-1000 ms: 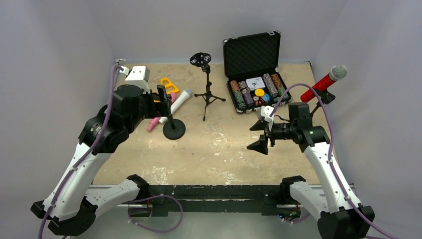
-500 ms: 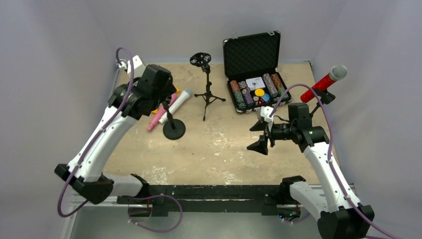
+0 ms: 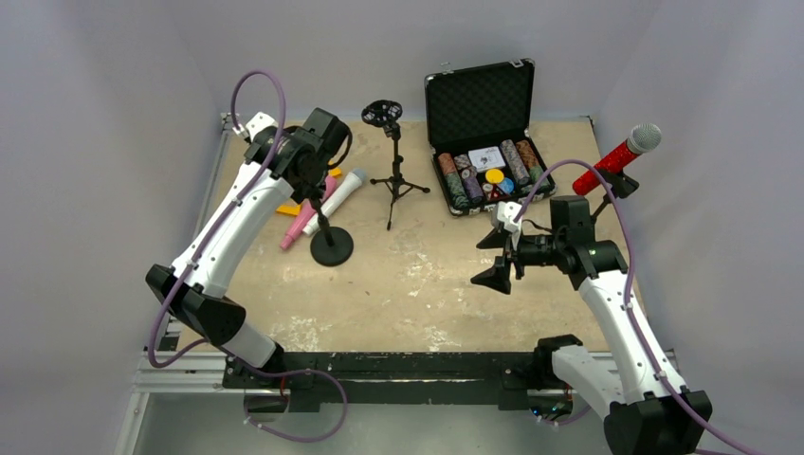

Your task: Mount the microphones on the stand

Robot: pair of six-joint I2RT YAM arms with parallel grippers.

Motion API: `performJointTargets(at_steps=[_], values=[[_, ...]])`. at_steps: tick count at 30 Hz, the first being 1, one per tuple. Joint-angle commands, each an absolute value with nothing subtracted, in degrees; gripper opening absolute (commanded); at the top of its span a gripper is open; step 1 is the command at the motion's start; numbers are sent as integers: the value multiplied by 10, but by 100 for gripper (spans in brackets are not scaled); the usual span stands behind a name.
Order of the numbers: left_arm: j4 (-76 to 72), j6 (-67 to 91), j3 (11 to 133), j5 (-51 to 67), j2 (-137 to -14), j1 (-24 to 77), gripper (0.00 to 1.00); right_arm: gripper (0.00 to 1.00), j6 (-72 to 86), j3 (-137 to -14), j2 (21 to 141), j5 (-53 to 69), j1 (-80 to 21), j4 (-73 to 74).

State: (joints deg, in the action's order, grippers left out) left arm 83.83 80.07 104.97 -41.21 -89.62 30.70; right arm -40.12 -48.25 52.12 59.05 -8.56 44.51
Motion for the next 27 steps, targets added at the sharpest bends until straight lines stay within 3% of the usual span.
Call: performJointTargets(at_steps=[1, 3, 6, 10, 18, 27], values=[[856, 831, 1035, -420, -897, 298, 33, 84, -410, -478, 517, 590, -82, 432], [853, 828, 1032, -424, -896, 299, 27, 84, -410, -478, 516, 590, -81, 433], [839, 807, 1024, -426, -888, 299, 25, 84, -411, -479, 516, 591, -80, 434], [807, 770, 997, -410, -863, 300, 0, 84, -412, -479, 516, 592, -79, 434], [727, 684, 967, -348, -783, 347, 0, 84, -415, -480, 515, 596, -79, 437], [744, 725, 1028, -308, -818, 447, 0, 84, -417, -480, 515, 596, -77, 439]])
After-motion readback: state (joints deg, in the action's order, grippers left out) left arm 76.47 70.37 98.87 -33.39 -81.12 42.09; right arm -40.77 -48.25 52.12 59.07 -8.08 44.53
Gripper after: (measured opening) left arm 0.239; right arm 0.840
